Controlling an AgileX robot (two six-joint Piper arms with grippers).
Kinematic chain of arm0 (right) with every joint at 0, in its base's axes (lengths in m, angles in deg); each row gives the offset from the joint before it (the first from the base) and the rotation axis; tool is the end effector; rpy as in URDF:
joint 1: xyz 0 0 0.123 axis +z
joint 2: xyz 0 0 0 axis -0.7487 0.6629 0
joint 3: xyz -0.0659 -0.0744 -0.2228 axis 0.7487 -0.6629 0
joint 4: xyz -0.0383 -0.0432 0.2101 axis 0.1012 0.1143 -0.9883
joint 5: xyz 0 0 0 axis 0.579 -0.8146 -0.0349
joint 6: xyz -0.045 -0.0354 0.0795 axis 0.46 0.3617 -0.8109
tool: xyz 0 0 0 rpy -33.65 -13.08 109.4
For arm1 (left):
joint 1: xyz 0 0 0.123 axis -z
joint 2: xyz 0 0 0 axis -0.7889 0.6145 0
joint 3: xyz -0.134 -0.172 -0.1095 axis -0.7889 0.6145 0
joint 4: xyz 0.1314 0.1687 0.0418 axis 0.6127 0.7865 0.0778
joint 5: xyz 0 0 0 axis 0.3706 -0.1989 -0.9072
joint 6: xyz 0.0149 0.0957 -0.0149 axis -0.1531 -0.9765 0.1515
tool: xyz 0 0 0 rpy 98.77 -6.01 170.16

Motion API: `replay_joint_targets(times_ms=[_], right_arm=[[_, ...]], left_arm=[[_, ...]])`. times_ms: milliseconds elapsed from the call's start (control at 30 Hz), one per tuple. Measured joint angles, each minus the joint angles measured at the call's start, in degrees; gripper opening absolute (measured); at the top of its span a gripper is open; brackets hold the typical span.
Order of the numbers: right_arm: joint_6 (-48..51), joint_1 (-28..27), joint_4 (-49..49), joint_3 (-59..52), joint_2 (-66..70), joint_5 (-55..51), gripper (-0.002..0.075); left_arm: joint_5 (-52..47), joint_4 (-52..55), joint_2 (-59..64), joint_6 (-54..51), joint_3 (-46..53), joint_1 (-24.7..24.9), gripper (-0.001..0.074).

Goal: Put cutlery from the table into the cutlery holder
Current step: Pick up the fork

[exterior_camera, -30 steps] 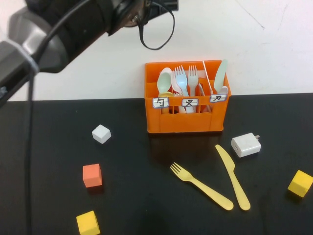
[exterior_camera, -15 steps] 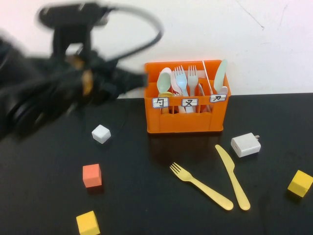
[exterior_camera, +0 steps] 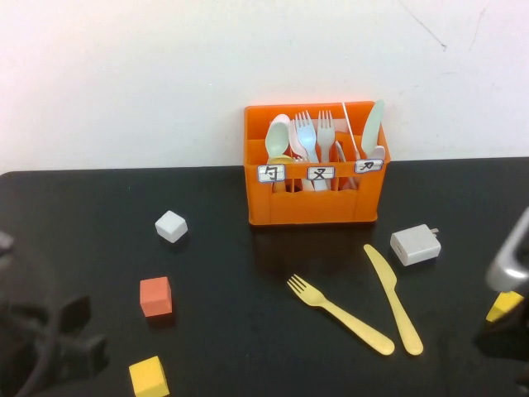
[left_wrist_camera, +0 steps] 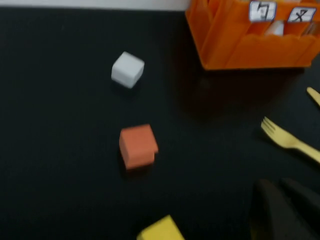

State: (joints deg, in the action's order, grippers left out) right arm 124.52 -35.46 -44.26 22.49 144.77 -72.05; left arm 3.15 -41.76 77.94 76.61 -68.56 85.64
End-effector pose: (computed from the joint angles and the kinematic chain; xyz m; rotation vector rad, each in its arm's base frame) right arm 0.1879 0.0801 0.2169 -1.0787 2.3806 0.3926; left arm 0.1331 -0.0655 0.2694 0.0239 2.1361 -0.4137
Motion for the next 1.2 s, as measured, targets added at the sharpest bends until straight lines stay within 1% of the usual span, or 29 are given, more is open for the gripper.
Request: replay_joint_targets(times_ms=[200,367,533,700,900,1000,1133,1200], right_arm=[[-2.67,7.74,1.61,5.47,8.12,3.15,-0.0002],[-7.76,14.51,8.77,12.06,16.98,5.31,-0.0002],[-9.71,20.15,14.85,18.47,25.69,8.08,-0.0002],[-9.43,23.12,17.43,24.37,33.59,8.96,-0.0002],[-9.28,23.38,18.12,30.16,40.88,8.85,0.0008],[-9.28,23.43,18.76,32.35,43.34,8.28,0.0079],[-9.28,23.43,19.64,34.36,44.7,7.98,0.0244],[-9.28,23.43,20.46,34.6,45.09,8.11,0.0302]], left_arm=[[-2.24,-3.09,-9.17,0.51,5.71,0.0,-0.0001],[-4.24,-5.79,-11.59,0.5,7.97,0.0,-0.0001],[-8.4,-7.73,-11.73,0.2,8.12,0.0,-0.0001],[-14.18,-10.72,-11.73,-1.75,8.21,0.0,-0.0001],[-13.29,-11.75,-11.86,-3.4,8.21,0.0,-0.0001],[-12.87,-11.97,-11.86,-4.03,8.21,0.0,-0.0001],[-12.48,-11.97,-11.86,-4.52,8.21,0.0,-0.0001],[-12.4,-11.97,-11.86,-4.61,8.21,0.0,-0.0001]])
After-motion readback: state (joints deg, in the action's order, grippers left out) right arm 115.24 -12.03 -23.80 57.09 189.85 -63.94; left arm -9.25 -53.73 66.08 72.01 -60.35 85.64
